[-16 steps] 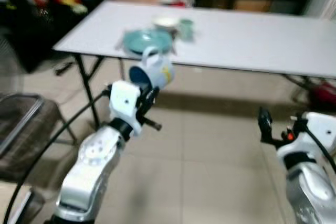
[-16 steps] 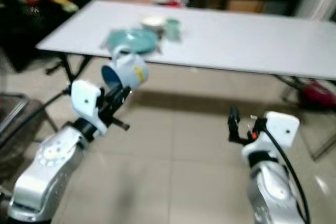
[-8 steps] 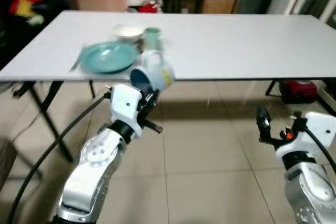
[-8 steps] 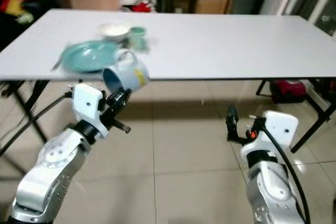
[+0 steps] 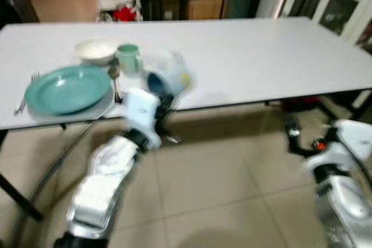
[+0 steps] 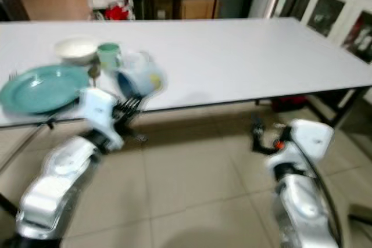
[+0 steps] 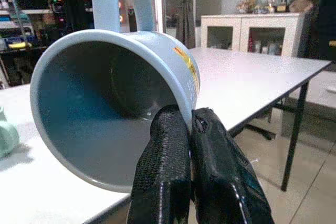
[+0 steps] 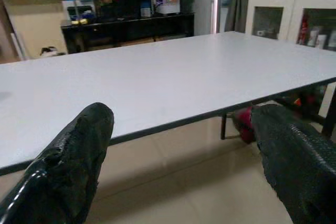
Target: Setting the table
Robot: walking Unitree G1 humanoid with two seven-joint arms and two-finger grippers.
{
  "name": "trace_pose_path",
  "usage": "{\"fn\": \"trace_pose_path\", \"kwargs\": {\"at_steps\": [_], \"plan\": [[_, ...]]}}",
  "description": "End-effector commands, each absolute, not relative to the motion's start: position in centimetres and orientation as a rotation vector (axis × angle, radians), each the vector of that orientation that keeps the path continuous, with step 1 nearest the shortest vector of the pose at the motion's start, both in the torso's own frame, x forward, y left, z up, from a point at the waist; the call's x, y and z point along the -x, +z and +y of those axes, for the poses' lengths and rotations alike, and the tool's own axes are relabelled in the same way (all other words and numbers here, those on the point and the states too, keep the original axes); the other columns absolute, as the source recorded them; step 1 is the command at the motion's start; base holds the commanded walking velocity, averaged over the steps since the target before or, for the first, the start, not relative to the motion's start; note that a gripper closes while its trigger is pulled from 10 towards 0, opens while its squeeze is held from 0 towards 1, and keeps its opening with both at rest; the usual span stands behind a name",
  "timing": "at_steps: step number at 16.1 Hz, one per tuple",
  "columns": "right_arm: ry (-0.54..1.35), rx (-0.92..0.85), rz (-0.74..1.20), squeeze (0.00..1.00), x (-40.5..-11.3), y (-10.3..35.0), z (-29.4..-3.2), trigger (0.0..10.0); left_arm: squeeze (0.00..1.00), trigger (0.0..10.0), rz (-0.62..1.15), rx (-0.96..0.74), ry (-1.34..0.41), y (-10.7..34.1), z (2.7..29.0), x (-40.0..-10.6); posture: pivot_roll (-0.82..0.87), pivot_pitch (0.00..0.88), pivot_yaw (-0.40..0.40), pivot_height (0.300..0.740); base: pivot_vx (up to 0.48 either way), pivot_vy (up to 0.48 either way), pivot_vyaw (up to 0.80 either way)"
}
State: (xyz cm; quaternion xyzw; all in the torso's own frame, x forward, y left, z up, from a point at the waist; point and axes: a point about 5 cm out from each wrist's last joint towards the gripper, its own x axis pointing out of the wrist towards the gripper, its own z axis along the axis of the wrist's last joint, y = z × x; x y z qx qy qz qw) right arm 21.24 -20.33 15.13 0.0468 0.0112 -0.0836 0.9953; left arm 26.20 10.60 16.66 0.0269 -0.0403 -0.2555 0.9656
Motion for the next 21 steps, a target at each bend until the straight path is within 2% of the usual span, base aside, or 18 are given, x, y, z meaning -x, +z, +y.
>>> {"fn": "trace_pose_path", "kwargs": {"at_steps": [1, 6, 21], "plan": [[-0.139, -0.109, 0.024, 0.00, -21.2, 15.1, -19.6, 10.0, 0.00, 10.0, -0.092, -0.082, -0.481, 16.9, 11.6, -26.3, -0.02, 0.000, -0.024, 0.740, 0.405, 0.000, 0.00], [-0.129, -0.120, 0.029, 0.00, -21.4, 15.1, -19.3, 10.0, 0.00, 10.0, -0.087, -0.087, -0.485, 16.7, 11.4, -26.2, -0.02, 0.000, -0.022, 0.740, 0.409, 0.000, -0.62], [-0.077, -0.134, 0.044, 0.00, -21.0, 14.8, -18.4, 10.0, 0.00, 10.0, -0.083, -0.106, -0.501, 16.7, 11.5, -26.1, -0.01, 0.000, -0.016, 0.740, 0.405, 0.000, -0.05]]}}
